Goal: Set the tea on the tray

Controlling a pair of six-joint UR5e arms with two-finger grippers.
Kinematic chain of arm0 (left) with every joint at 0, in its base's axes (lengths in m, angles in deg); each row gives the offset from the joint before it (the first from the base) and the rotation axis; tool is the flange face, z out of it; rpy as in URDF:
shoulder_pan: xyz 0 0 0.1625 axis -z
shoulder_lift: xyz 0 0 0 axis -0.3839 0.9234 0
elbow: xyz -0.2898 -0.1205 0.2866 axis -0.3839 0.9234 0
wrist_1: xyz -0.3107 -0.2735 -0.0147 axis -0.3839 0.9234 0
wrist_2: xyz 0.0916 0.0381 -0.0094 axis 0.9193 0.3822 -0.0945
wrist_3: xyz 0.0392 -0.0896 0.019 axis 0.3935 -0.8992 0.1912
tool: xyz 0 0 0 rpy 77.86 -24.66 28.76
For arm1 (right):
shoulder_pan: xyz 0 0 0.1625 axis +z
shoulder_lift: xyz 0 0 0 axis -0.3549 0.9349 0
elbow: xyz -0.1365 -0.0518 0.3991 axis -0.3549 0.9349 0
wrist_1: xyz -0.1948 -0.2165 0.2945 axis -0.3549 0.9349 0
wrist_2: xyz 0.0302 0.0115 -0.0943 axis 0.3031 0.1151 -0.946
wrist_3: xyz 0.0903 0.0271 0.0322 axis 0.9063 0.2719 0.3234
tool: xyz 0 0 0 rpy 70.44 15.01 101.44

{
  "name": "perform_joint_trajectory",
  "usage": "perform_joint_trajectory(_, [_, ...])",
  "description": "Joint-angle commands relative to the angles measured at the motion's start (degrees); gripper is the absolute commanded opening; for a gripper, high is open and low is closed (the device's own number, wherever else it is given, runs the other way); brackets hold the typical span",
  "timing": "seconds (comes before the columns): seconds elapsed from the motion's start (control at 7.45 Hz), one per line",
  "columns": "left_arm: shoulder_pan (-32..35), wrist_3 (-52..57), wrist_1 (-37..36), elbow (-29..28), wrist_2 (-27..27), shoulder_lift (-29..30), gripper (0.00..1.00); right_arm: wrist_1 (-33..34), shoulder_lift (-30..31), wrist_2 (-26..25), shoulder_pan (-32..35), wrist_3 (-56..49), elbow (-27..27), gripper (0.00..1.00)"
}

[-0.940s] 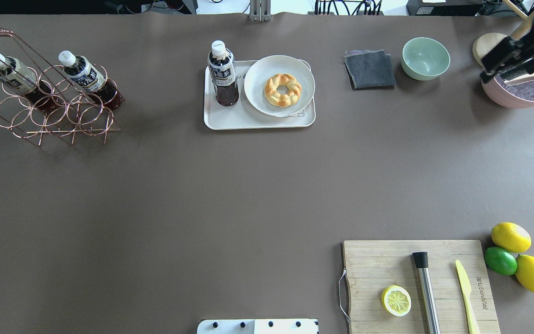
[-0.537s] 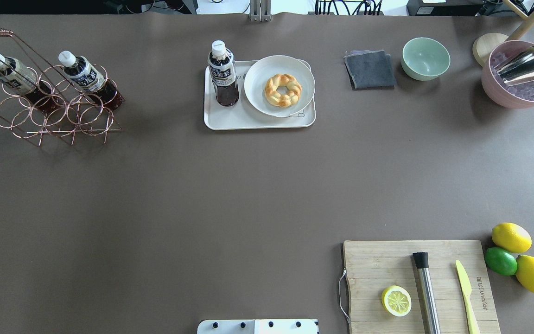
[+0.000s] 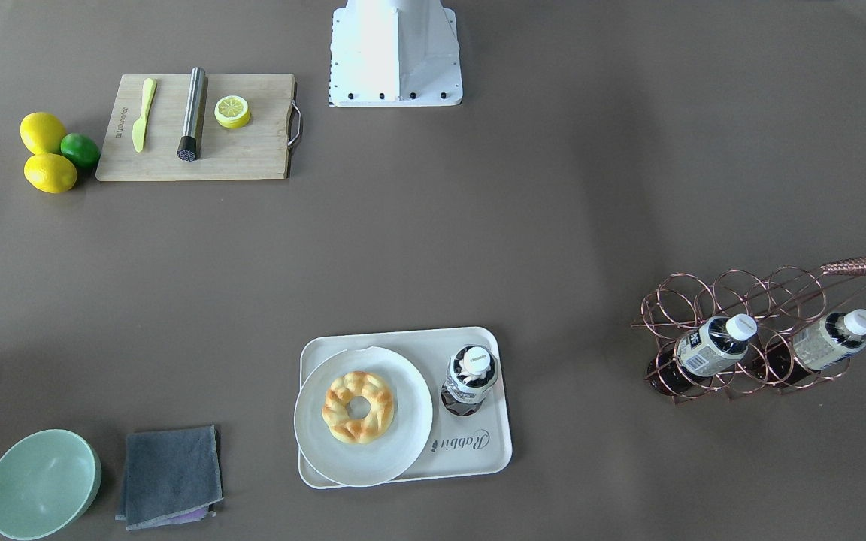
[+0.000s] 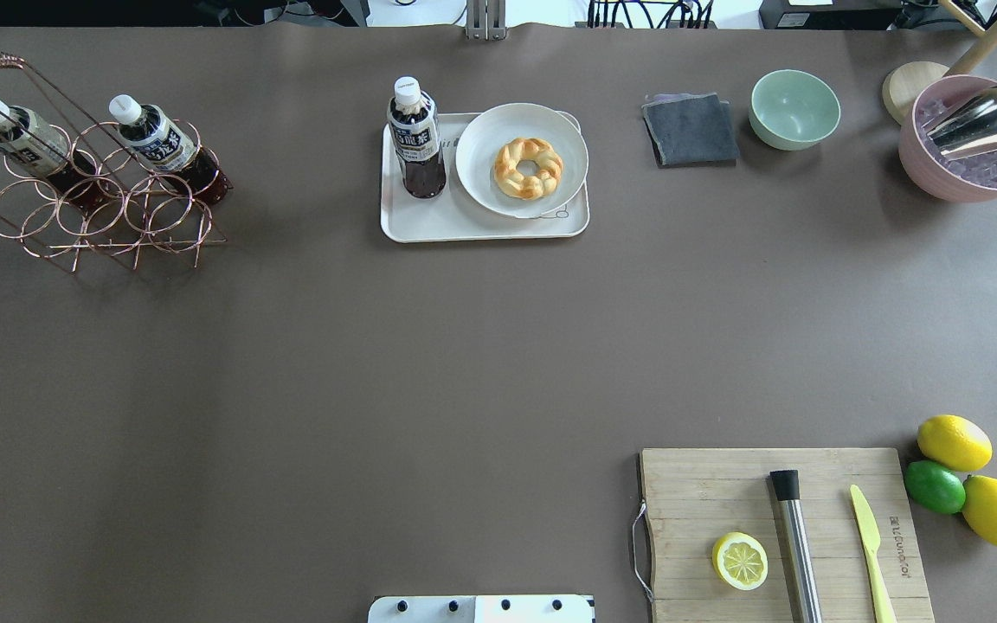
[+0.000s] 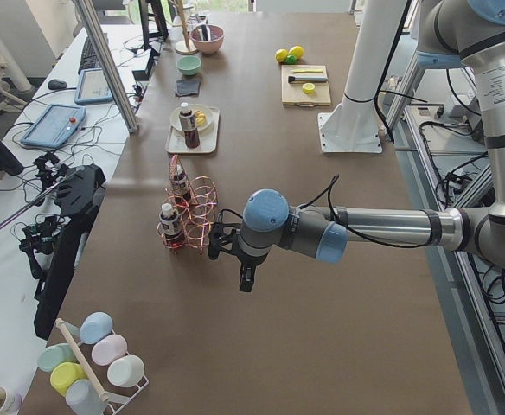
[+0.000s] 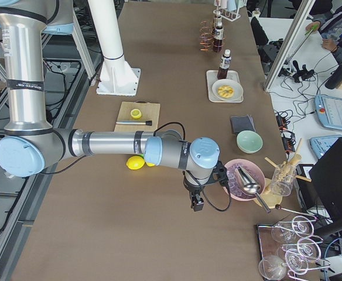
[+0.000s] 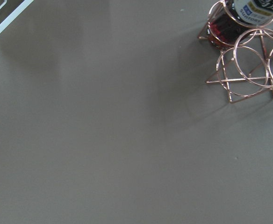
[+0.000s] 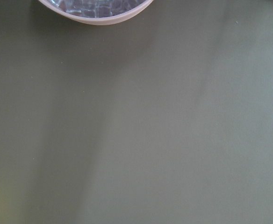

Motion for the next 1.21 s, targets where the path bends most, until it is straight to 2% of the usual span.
perform_joint_trajectory(0.0, [3.8, 2.0, 0.1, -1.8, -0.3, -1.5, 0.97, -2.1, 1.4, 0.7, 0.6, 0.0, 0.5, 1.0])
perform_joint_trajectory(1.07, [4.8, 2.0, 0.1, -1.7, -0.5, -2.6, 0.97, -2.2, 1.0, 0.8, 0.5, -0.2, -0.8, 1.0])
